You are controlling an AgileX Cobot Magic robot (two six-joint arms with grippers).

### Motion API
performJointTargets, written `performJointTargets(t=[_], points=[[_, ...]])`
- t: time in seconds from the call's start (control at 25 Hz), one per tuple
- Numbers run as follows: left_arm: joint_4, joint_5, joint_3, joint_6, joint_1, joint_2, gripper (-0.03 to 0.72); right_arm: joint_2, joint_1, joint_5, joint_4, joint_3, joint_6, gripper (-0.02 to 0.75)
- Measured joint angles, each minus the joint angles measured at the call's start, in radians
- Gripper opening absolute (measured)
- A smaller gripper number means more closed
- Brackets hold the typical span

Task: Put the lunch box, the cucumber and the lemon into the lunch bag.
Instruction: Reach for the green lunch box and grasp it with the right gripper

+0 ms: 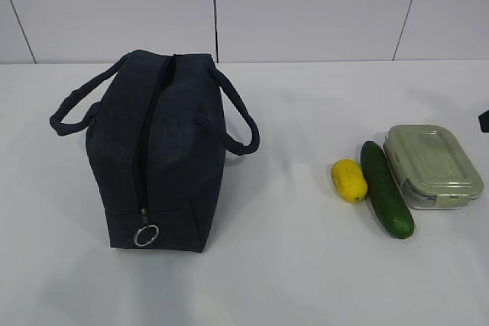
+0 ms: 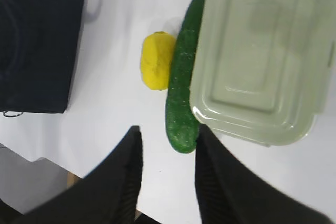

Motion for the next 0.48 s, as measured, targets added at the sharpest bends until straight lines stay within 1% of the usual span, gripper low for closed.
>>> performJointTargets(t=[0.12,0.2,0.28,0.48], points=[[0.000,0.000,0.000,0.000,0.000,0.000,0.237,0.080,-0.008,0.000,0.000,-0.011,-0.014,0.267],[0.000,0.000,0.000,0.000,0.000,0.000,0.237,0.125,-0.008,-0.002,0.000,-0.027,-0.017,0.295],[0.000,0.000,0.000,0.000,0.000,0.000,0.237,0.150,-0.008,-0.002,0.000,-0.041,-0.019,0.345],[0.000,0.000,0.000,0.000,0.000,0.000,0.237,0.160,-0.008,-0.002,-0.015,-0.123,-0.019,0.548]])
